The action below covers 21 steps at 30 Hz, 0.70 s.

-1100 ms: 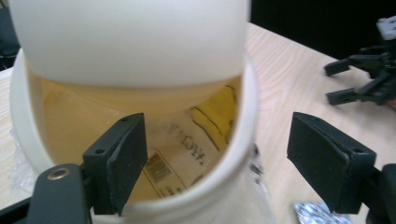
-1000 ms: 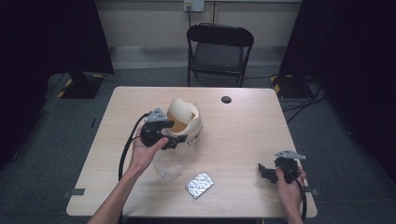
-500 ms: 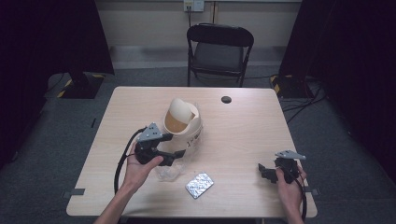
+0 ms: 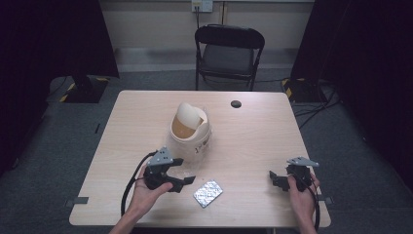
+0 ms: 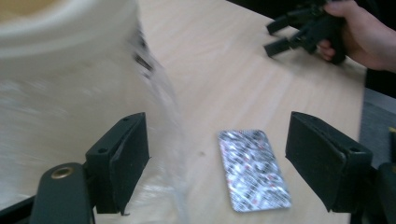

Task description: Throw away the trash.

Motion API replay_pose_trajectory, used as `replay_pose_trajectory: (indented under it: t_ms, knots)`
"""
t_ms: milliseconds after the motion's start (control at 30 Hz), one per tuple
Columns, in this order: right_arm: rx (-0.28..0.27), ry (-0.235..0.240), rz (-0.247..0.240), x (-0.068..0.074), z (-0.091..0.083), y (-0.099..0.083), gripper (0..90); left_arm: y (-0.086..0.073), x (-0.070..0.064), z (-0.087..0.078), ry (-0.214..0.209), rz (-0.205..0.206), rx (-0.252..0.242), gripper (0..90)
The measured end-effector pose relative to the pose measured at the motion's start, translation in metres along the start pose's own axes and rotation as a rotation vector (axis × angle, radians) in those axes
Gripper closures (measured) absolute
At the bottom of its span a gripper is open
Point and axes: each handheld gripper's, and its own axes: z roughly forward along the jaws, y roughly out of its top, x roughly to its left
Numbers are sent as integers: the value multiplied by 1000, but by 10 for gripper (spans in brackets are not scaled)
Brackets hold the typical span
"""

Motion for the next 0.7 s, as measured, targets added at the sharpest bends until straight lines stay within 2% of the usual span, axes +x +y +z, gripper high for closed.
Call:
replay_pose_trajectory:
  t_ms: [33,167,233,333,400,433,467,533,600,700]
  knots:
    - [0,0,0,0,0,0,96,-7,-5,5,-18,7,24,211]
    - [0,-2,0,0,0,0,96,-16,-12,13,-30,1,31,211]
    - [0,-3,1,0,0,0,96,-20,-15,18,-51,16,58,208]
    - [0,-3,1,0,0,0,97,-25,-21,26,-49,31,98,201]
    - [-1,-8,0,0,0,0,98,-29,-23,31,-58,17,111,201]
    - [-2,-9,2,1,0,0,98,-34,-25,38,-79,-3,122,198]
    - [-2,-9,2,1,0,0,98,-34,-25,38,-79,-3,122,198]
    - [-2,-9,2,1,0,0,98,-37,-28,44,-47,27,163,199]
    - [-2,-9,2,1,0,0,98,-38,-30,49,-59,13,159,200]
    - [-2,-9,2,1,0,0,98,-40,-34,57,-45,38,194,200]
